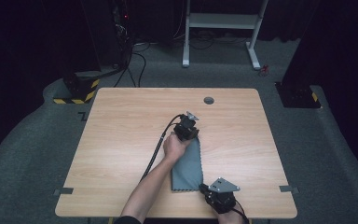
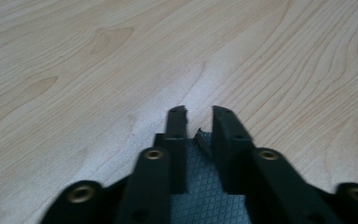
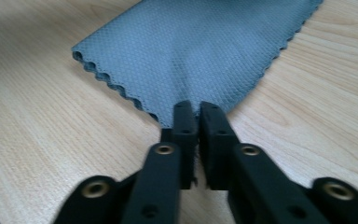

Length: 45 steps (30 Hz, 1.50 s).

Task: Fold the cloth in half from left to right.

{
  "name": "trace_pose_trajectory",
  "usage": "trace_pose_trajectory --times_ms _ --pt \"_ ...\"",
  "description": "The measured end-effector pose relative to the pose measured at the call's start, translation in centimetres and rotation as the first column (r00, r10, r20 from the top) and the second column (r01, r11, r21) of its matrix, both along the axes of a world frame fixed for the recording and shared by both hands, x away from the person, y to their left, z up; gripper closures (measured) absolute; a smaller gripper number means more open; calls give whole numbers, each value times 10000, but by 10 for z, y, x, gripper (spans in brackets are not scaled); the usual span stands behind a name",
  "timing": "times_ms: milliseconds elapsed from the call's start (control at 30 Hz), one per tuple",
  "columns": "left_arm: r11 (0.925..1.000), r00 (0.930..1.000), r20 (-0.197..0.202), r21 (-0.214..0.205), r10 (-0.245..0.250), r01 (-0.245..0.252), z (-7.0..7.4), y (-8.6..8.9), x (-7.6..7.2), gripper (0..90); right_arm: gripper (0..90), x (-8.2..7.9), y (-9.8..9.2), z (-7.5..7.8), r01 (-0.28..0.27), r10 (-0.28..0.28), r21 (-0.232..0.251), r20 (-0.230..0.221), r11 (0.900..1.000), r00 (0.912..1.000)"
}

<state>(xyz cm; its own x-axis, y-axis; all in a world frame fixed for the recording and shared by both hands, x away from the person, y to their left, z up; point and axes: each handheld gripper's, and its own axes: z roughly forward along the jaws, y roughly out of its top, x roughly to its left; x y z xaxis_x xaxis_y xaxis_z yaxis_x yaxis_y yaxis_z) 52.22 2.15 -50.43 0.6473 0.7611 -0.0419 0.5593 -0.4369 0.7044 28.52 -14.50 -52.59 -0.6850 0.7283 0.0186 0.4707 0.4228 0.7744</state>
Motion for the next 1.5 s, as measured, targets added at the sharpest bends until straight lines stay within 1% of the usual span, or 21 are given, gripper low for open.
trace_pose_trajectory --times_ms 100,200,333,400,500,567,633,667,700,800,933,967,1033,1133,1167,1233,1300,1333,1400,1467,1500 --pt "9999 9996 261 -125 60 -56 7 5 -5 668 793 1 -3 1 99 -100 124 53 9999 9999" --pt "9988 9993 295 -430 235 -222 13 15 -12 594 783 5 -9 5 251 -254 285 131 9993 9996" --pt "9970 9980 522 -706 347 -310 23 38 -28 545 786 13 -13 13 274 -282 360 236 9990 9993" --pt "9968 9979 586 -769 271 -226 25 50 -42 533 788 19 -12 16 151 -159 234 311 9996 9994" --pt "9975 9976 686 -702 38 10 23 60 -62 526 787 29 -7 19 -60 56 95 396 9999 9992" --pt "9989 9974 708 -453 -123 156 18 66 -74 526 788 39 -4 18 -245 241 140 302 9996 9993" --pt "9995 9975 697 -277 -151 171 13 71 -81 526 787 45 1 17 -368 367 68 232 9993 9991" --pt "10000 9976 696 -70 -25 30 9 75 -84 525 785 48 4 16 -482 483 -31 221 9988 9986" --pt "10000 9977 674 49 66 -70 6 77 -84 523 781 51 8 14 -633 636 -173 220 9978 9977" --pt "9993 9982 474 109 356 -362 0 83 -82 523 773 55 12 11 -769 774 -399 117 9962 9969" --pt "9952 9970 492 748 598 -634 -9 87 -77 524 765 59 9 8 -698 699 -773 -19 9946 9976" --pt "9958 9968 517 655 606 -639 -11 90 -76 517 758 60 7 6 -655 652 -919 -57 9936 9979" --pt "9950 9958 496 597 766 -795 -12 94 -75 505 756 61 2 4 -638 629 -754 -133 9951 9979" --pt "9921 9940 526 767 959 -997 -10 96 -78 503 756 62 -1 4 -640 632 -729 -137 9953 9979" --pt "9921 9936 530 711 994 -1031 -9 97 -80 504 756 62 0 4 -660 653 -792 -112 9947 9978" --pt "9951 9949 425 345 913 -928 -5 99 -90 497 754 62 0 4 -627 618 -760 -137 9951 9980" --pt "9982 9976 359 -49 596 -595 0 100 -106 489 753 62 0 4 -605 594 -722 -168 9956 9981" --pt "9992 9988 341 -155 364 -359 1 99 -114 486 752 62 0 4 -612 602 -730 -150 9955 9981" --pt "9997 9996 257 -216 -68 74 0 96 -131 471 750 62 0 4 -610 602 -733 -126 9954 9981" --pt "9989 9993 68 -289 -365 367 -4 94 -145 462 746 63 0 4 -582 575 -675 -119 9960 9983" --pt "9988 9991 59 -241 -422 424 -5 94 -148 458 744 63 -1 4 -568 558 -654 -176 9962 9983"
